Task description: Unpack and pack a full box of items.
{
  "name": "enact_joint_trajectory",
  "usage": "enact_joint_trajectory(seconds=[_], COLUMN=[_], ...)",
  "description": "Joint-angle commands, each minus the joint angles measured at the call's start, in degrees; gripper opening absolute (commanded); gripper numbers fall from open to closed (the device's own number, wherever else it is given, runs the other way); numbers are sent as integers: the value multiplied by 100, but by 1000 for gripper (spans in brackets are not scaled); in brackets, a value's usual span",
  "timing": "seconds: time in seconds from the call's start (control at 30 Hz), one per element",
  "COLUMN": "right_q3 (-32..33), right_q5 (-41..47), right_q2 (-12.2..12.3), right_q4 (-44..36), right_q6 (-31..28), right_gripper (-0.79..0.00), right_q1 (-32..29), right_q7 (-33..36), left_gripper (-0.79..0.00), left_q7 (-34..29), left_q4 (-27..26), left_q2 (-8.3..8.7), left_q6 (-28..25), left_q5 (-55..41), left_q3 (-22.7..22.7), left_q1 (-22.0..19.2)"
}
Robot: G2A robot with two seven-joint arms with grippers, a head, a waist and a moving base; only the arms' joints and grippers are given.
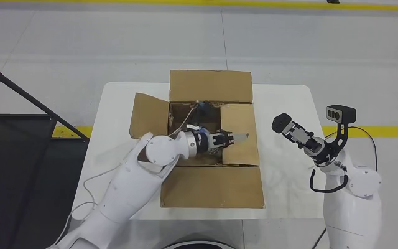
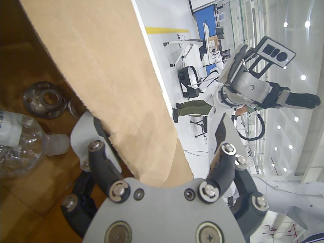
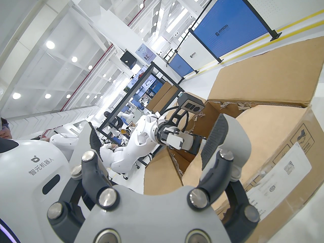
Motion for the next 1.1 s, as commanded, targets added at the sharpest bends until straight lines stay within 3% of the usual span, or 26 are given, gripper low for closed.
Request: enact_joint_trajectory(seconds=[0.0,0.17,0.4,0.63,1.07], right_q3=[0,0,404,999,1793], right_q5=[0,0,0,-92,-37], right_q2=[0,0,114,269,491], right_q4=[1,1,-219,-306,-201], right_q6=[0,0,39,-34,-285], right_gripper=[0,0,0,0,0], right_q1=[0,0,-256,-528,-1061], right_q7=[1,1,-358,-393,-686], left_gripper=[0,0,0,0,0], left_q7=[35,152,556,1081,1321], left_q4=[-163,-329,-151,416,1587], left_q2=[6,-17,-170,-398,-865], left_q6=[-40,-300,-593,-864,-923], left_q5=[16,72,41,99,-176], left_q3=[-24,75,548,1131,1936], left_q1=[7,-104,-496,-951,-1670])
